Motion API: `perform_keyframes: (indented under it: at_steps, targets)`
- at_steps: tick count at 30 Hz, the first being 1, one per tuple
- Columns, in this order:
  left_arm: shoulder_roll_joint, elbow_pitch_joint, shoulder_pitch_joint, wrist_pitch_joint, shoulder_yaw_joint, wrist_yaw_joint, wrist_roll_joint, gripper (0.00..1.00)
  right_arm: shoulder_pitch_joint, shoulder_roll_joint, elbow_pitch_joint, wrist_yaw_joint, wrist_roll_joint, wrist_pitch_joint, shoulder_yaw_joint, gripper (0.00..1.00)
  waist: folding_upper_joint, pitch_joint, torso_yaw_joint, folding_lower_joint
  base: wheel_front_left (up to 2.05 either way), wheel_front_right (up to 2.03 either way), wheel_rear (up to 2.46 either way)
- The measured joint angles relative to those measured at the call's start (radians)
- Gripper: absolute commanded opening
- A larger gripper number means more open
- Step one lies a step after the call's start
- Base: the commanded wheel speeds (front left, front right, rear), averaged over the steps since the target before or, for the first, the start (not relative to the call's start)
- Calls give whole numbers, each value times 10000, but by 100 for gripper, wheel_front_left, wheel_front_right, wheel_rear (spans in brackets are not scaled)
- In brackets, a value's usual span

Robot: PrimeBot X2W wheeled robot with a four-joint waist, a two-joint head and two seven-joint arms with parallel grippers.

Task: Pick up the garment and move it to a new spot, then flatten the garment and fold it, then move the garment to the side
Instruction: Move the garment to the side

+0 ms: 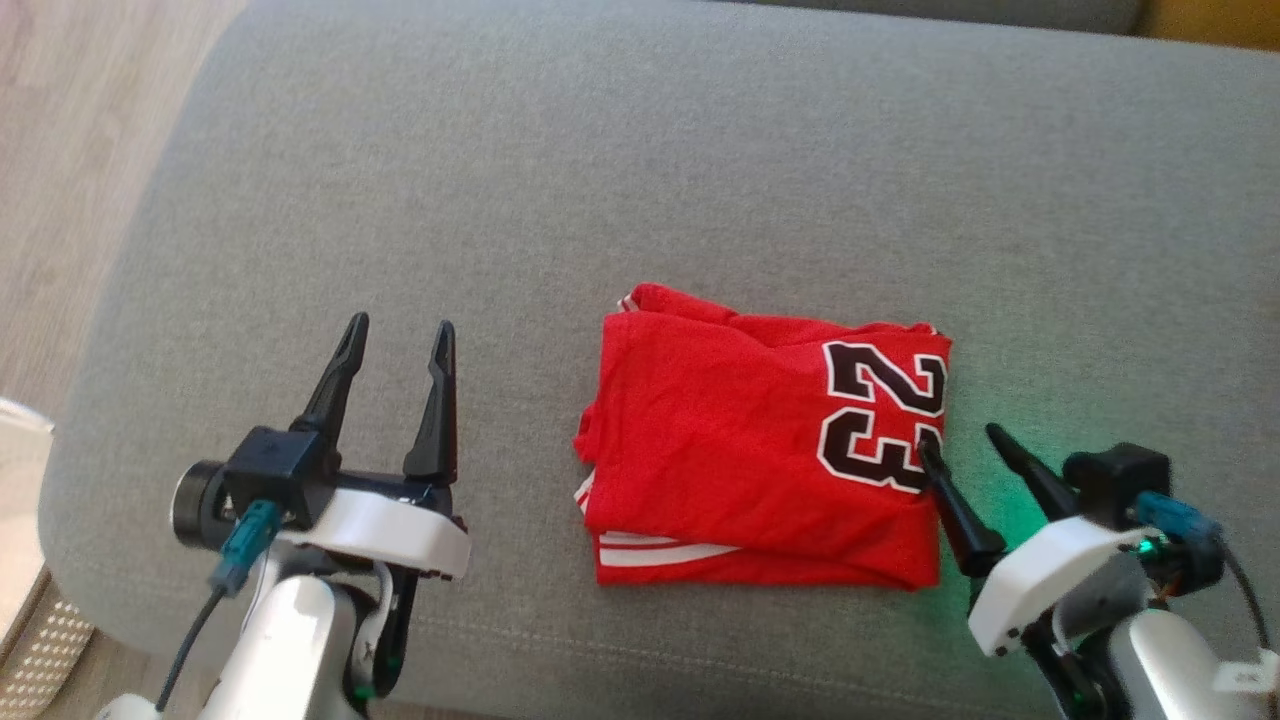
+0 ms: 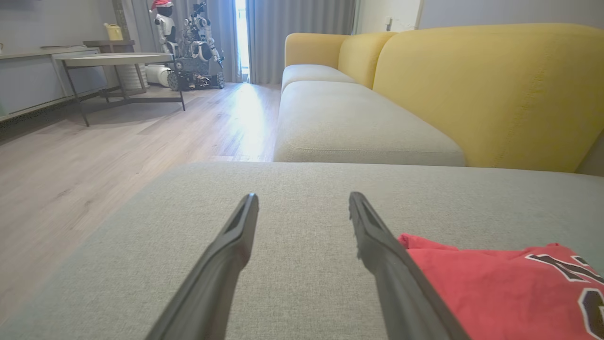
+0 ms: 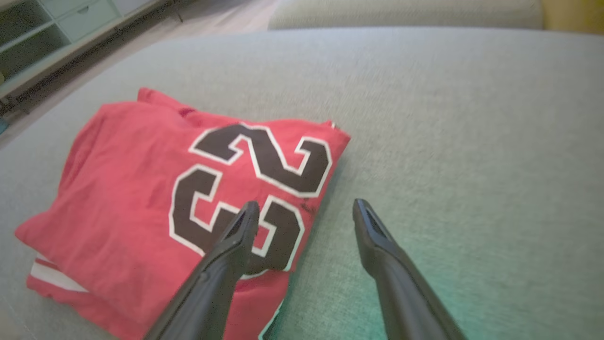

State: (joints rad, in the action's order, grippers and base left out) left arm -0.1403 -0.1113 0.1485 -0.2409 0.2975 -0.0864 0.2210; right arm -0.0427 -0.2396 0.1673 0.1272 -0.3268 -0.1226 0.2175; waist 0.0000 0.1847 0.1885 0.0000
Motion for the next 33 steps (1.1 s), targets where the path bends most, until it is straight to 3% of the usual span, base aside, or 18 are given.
perform_keyframes:
  at_steps: [7, 8, 9, 10, 21, 29, 33]
  targets:
    - [153, -184, 226, -86, 27, 31, -12, 100, -618, 48, 1087, 0, -297, -640, 673, 100, 0, 384, 182, 0, 0, 0, 0]
    - [155, -192, 227, -86, 15, 31, -10, 100, -730, 54, 1162, 0, -355, -667, 713, 92, 0, 401, 169, 0, 0, 0, 0]
    - [157, -201, 227, -86, 2, 33, -10, 100, -830, 54, 1221, 0, -362, -704, 757, 39, 0, 416, 154, 0, 0, 0, 0]
    - [163, -217, 229, -86, -19, 33, -12, 100, -933, 54, 1277, 0, -420, -711, 811, 0, 0, 426, 137, 0, 0, 0, 0]
    - [192, 136, 260, -88, -267, 25, -267, 100, -1165, -378, 798, 2, -499, -357, 880, 0, 0, 395, -466, 0, 0, 0, 0]
    - [178, 280, 231, -121, -431, 33, -368, 100, -1418, -1072, 364, 2, -339, -428, 268, 0, 0, 405, -1461, 0, 0, 0, 0]
    - [121, 372, 239, -132, -449, 86, -437, 100, -2384, -1674, 407, 2, -499, -447, 6, 0, 0, 470, -2196, 0, 0, 0, 0]
